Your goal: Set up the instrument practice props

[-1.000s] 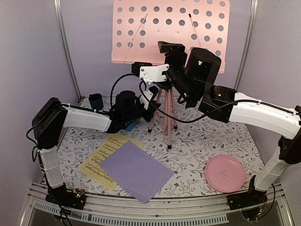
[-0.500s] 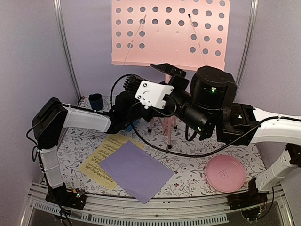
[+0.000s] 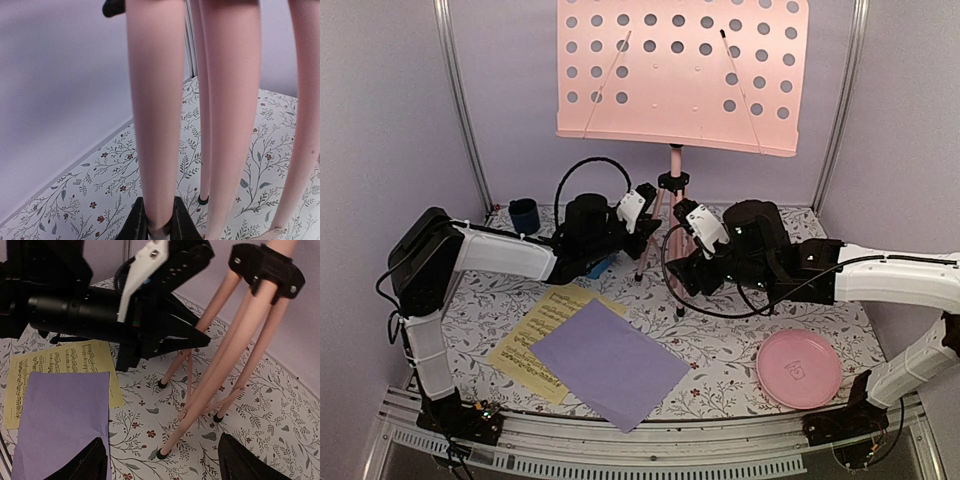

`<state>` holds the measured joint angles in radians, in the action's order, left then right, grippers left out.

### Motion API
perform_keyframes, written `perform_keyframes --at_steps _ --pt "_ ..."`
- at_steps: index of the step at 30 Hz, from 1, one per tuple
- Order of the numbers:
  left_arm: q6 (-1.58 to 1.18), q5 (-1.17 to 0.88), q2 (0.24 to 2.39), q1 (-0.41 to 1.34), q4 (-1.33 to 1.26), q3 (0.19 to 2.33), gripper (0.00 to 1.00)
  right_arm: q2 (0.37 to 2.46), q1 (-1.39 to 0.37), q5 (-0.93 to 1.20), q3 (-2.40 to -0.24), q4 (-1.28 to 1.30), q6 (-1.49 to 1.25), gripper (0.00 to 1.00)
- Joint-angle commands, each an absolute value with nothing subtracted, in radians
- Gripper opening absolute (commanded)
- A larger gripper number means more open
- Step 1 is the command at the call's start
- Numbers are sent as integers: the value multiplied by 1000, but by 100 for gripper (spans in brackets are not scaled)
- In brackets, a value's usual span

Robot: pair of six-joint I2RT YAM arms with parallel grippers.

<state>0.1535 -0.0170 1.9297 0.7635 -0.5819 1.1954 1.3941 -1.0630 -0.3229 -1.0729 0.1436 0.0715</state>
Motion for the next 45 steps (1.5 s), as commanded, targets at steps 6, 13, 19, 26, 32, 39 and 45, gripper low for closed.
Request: perform_keyframes --at_steps 6,13,19,26,32,39,45 --pt "175 11 1910 763 -571 1174 0 1356 -883 -96 -1048 39 -153 73" --pt "168 11 1913 762 -576 1179 0 1439 -813 -21 -1096 7 -166 67" --pt "168 8 1914 762 -582 1179 0 1497 -778 20 -1125 -16 -161 65" --pt "167 8 1920 763 -582 1187 0 1554 -735 83 -1129 -60 -171 62" --pt "165 11 1931 765 -579 1208 0 1613 -730 137 -1155 -80 -175 53" --pt "171 20 1939 771 -575 1221 0 1661 -727 152 -1187 -88 -178 38" --pt "181 39 1943 772 -583 1223 0 1649 -728 166 -1181 -77 -192 14"
